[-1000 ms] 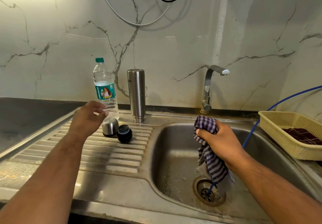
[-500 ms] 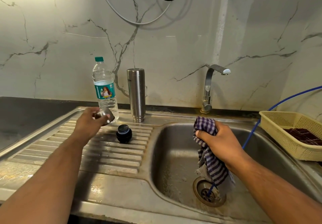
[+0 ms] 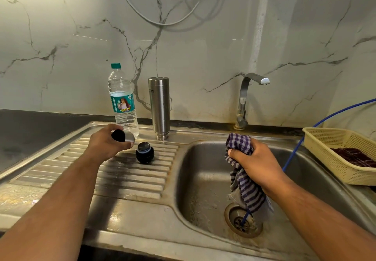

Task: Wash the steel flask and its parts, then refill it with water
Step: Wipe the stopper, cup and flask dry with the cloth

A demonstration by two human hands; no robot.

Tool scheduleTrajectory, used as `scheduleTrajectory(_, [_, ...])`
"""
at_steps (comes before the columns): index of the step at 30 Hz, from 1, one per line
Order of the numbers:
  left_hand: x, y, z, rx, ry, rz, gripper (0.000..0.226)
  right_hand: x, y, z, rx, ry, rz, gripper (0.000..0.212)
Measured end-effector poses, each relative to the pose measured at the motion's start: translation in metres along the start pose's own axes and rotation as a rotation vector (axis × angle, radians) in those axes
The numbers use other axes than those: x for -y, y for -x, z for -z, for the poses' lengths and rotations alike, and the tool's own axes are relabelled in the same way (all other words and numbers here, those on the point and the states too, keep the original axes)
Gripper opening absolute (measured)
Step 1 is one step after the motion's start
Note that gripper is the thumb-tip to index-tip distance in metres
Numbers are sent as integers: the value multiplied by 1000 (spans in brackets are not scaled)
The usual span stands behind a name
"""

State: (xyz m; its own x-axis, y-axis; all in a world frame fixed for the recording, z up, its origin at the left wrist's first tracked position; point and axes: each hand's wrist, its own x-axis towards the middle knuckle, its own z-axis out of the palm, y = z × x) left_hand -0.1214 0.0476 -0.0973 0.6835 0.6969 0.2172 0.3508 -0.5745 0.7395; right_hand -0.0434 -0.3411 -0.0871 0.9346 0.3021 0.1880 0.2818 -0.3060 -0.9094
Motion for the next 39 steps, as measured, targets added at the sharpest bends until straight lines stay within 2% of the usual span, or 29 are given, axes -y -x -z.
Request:
scheduleTrajectory(3, [-2, 1, 0, 28, -114, -18, 76, 0, 0, 0, 4, 4, -4, 33])
scheduleTrajectory(6, [0, -3, -1, 36, -224, -22, 70, -1, 0, 0, 5, 15, -4, 34])
scheduleTrajectory(9, [1, -2, -1, 53, -230, -13, 70, -1, -1, 0, 7, 20, -3, 37])
scheduleTrajectory(14, [-9, 8, 10, 95, -235, 19, 86, -2, -2, 0, 6, 33, 5, 40])
scheduleTrajectory(16, [-23, 12, 16, 2, -162, -36, 84, -1, -3, 1, 9, 35, 2, 41])
scheduleTrajectory(18, [-45, 15, 15, -124, -16, -110, 65, -1, -2, 1, 11, 37, -4, 42])
scheduleTrajectory(20, [-73, 15, 3, -127, 148, -154, 48, -1, -2, 0, 22, 45, -11, 43])
scheduleTrajectory(21, [-87, 11, -5, -95, 193, -162, 48, -2, -3, 0, 25, 54, -10, 43])
scheduleTrajectory(24, [-122, -7, -28, -41, 215, -132, 73, -1, -4, 1, 47, 105, 6, 39])
scheduleTrajectory(27, [-134, -27, -45, -121, 172, -54, 100, -1, -5, 0, 56, 144, 23, 29])
scheduleTrajectory(29, [-134, -39, -58, -142, 188, -5, 106, -4, -8, 0, 26, 173, 55, 24])
scheduleTrajectory(31, [-127, -50, -69, -91, 201, 74, 101, -9, -11, -3, 31, 175, 69, 22])
scheduleTrajectory(33, [-121, -57, -75, -35, 227, 123, 93, -12, -12, -4, 70, 178, 52, 32])
scheduleTrajectory(36, [-124, -51, -81, -43, 232, 77, 72, -12, -13, -3, 105, 164, 12, 50])
scheduleTrajectory(39, [-145, -18, -79, -74, 237, 2, 70, -11, -14, 4, 69, 159, 41, 41])
